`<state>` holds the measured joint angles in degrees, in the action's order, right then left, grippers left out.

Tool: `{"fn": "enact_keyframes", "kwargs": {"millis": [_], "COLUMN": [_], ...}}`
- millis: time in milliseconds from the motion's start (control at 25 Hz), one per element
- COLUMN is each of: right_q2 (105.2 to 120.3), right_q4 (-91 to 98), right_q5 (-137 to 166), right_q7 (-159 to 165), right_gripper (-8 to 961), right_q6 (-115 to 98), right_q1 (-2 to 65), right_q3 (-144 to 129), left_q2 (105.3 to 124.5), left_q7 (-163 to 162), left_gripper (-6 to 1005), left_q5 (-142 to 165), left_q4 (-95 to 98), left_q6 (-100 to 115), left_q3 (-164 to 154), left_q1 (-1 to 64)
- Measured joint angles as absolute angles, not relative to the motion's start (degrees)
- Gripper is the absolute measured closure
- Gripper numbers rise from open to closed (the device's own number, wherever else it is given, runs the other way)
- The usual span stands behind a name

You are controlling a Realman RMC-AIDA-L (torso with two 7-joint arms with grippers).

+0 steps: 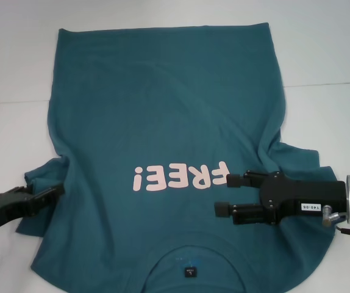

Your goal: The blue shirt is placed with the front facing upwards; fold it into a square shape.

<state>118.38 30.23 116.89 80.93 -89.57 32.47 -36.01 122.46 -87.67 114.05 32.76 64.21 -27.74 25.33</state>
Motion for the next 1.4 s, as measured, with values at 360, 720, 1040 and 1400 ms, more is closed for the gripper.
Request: {"fn": "enact_keyframes", "kwargs": {"millis": [360, 720, 1040, 1400], "right_q2": [118.47, 118.39, 118.63, 119.26], "right_q4": [30.3, 30.3, 30.3, 29.7], "right_q5": [116.7, 116.2, 116.1, 116.1], "right_q7": [80.6, 80.6, 80.8, 81.1], "right_gripper": [9, 9, 9, 9], "right_q6": [-89.6, -89.7, -89.6, -89.6], "right_q1": [32.0, 31.9, 31.9, 31.8], "right_q3": [-35.6, -35.6, -35.6, -34.9], "left_q2": [122.56, 122.52, 122.27, 121.82], "left_q7": [-88.3, -88.3, -88.4, -90.5], "left_gripper": [338, 823, 993, 993], "left_q5": [114.3, 114.3, 114.3, 115.6], "left_q4": [33.4, 33.3, 34.3, 38.4], "left_q6": [64.2, 64.1, 63.9, 62.8], "left_q3": [-28.1, -28.1, -27.7, -27.5], "left_q1": [25.4, 25.4, 25.2, 24.7]}}
